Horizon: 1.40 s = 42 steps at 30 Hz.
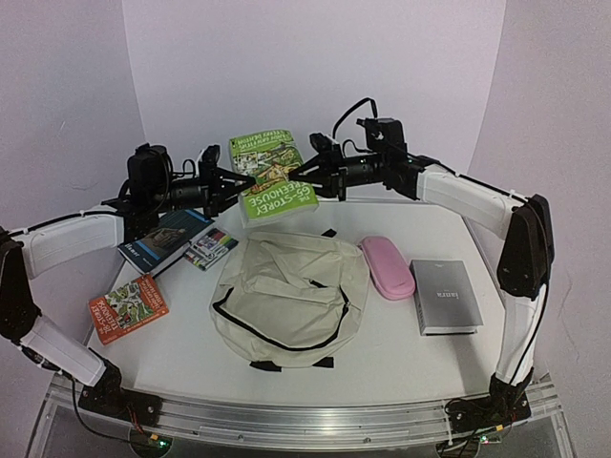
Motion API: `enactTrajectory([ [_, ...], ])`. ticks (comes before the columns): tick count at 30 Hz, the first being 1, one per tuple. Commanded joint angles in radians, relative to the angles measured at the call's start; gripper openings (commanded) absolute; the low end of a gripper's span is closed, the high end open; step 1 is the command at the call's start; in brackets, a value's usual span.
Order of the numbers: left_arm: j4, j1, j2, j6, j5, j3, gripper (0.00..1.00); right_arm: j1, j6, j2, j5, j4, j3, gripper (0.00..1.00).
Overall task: Pack the student bag
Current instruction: Pick up the book from the center of the board, then adjust the student bag at the center of the board.
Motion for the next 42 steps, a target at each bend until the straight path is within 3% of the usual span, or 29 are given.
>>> enactTrajectory([
  [1,-0.028,0.012,-0.075,0.008,-0.043,-0.001,0.01,-0.009,-0.077,-0.029,0.007,0.067,0.021,0.36],
  [2,-0.063,0.013,-0.087,0.017,-0.08,-0.008,0.0,-0.011,-0.163,-0.022,0.037,-0.013,0.043,0.47],
  [4,-0.179,0.015,-0.124,0.046,-0.149,-0.017,0.0,-0.013,-0.38,-0.005,0.151,-0.281,0.097,0.6],
  [6,-0.291,0.017,-0.163,0.071,-0.227,-0.028,0.0,-0.013,-0.558,0.006,0.272,-0.439,0.117,0.7],
  [10,-0.538,0.019,-0.207,0.107,-0.332,-0.046,0.0,-0.011,-0.821,0.014,0.42,-0.601,0.077,0.76],
  [14,-0.76,0.019,-0.205,0.118,-0.424,-0.056,0.0,-0.001,-0.974,0.0,0.495,-0.634,-0.041,0.77],
  [18,-0.879,0.019,-0.138,0.149,-0.457,-0.049,0.0,0.001,-1.025,0.003,0.54,-0.636,-0.117,0.77],
  [25,-0.911,0.019,0.129,0.222,-0.432,0.038,0.0,0.002,-1.039,0.033,0.568,-0.635,-0.224,0.76],
  [31,-0.892,0.019,0.377,0.296,-0.419,0.231,0.0,0.003,-1.059,0.045,0.556,-0.63,-0.331,0.75],
  [37,-0.924,0.028,0.566,0.344,-0.443,0.448,0.0,0.002,-1.055,0.107,0.534,-0.621,-0.306,0.75],
  [42,-0.933,0.07,0.571,0.364,-0.451,0.544,0.0,0.003,-1.04,0.113,0.545,-0.624,-0.194,0.75],
])
